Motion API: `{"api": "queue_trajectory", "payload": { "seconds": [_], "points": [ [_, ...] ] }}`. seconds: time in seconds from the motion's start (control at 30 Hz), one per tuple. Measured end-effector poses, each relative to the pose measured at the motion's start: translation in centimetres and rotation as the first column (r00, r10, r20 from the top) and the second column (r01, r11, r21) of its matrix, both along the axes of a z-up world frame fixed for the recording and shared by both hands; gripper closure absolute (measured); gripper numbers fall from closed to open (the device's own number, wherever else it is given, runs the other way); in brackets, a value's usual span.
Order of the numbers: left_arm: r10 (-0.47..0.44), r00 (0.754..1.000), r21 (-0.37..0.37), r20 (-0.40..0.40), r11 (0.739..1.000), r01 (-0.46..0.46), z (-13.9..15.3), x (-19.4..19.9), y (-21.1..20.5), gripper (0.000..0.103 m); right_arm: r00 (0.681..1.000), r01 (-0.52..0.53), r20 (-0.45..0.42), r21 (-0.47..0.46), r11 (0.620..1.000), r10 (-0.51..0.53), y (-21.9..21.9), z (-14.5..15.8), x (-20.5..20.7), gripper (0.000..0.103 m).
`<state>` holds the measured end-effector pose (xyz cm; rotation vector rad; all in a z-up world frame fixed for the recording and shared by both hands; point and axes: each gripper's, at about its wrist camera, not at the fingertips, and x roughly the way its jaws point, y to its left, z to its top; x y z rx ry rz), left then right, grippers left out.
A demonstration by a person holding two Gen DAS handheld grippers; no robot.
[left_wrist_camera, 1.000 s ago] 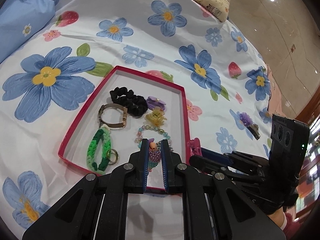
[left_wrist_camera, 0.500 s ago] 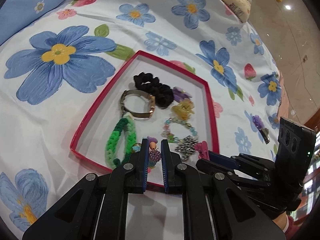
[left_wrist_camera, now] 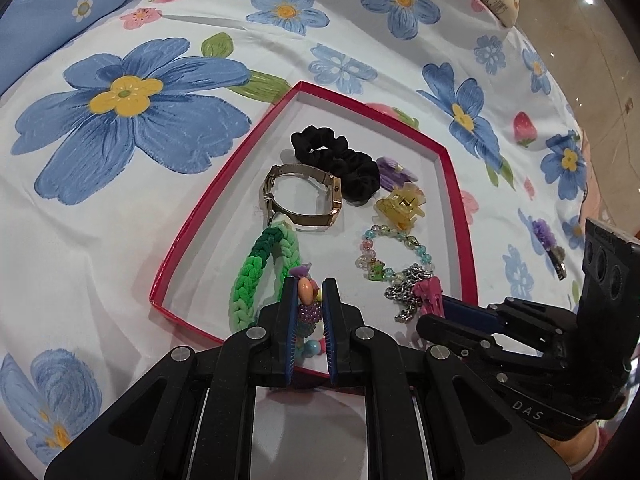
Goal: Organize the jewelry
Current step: 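Carry the beaded bracelet and pink clip into the red tray and open both tools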
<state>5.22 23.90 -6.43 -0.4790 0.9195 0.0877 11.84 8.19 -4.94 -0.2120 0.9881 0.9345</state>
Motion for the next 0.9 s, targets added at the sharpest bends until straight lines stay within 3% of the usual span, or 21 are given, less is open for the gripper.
{"api": "queue_trajectory", "payload": {
  "seconds": [0.9],
  "points": [
    [0.003,0.999,0.017,-0.035,1.000,-0.002,-0.08,0.13,-0.46,0.092,1.000,0.002,-0.011,0.013,1.000,-0.002,-0.05,0.18,-0.07,0.080]
  ]
}}
